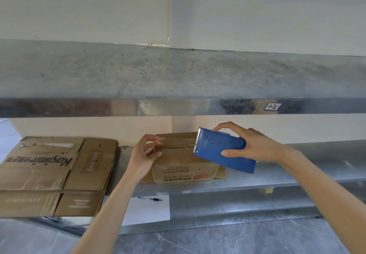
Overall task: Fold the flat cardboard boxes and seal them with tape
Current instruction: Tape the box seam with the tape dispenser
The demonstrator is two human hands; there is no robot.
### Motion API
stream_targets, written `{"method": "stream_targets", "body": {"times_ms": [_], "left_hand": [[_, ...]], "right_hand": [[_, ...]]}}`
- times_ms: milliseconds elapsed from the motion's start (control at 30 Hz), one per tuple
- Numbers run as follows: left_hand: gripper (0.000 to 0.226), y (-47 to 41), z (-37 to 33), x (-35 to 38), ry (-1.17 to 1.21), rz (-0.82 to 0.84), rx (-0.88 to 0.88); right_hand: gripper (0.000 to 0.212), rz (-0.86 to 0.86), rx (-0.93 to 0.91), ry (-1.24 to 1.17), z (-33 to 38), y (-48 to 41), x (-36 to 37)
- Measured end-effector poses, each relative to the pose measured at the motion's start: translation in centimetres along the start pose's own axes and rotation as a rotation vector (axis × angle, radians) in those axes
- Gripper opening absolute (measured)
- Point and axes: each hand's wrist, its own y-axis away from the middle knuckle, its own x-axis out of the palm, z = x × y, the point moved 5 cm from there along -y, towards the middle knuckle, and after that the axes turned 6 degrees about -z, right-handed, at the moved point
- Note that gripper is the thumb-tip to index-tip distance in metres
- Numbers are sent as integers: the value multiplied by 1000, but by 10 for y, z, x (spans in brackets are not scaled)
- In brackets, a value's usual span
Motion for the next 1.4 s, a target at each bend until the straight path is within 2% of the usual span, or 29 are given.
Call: {"method": "stream_targets", "body": {"times_ms": [267,500,733,833,933,1033,1200,1400], "left_hand": [[42,-2,2,-4,80,-8,-19],[41,2,5,-3,82,-38,-26],[37,10,2,-5,55,-113,-49],[38,13,-2,-8,-30,-139,-52],[26,12,-9,-16,-90,-184,-35],[7,11,-10,-22,-60,-206,-106],[13,5,-7,-23,-78,-246,-197],[14,-3,1,-19,-151,-223,-203]], "right_hand": [[43,34,-67,72,13,-12,7],[40,99,-87,-6,16,-31,7],[32,156,-90,-37,12,-58,15],[31,192,-78,-36,10,-69,16],[32,218,-58,-49,8,-75,17],[32,214,-83,-34,7,-75,18],[33,183,-111,-30,9,-71,18],[33,180,-88,-34,9,-65,18]]}}
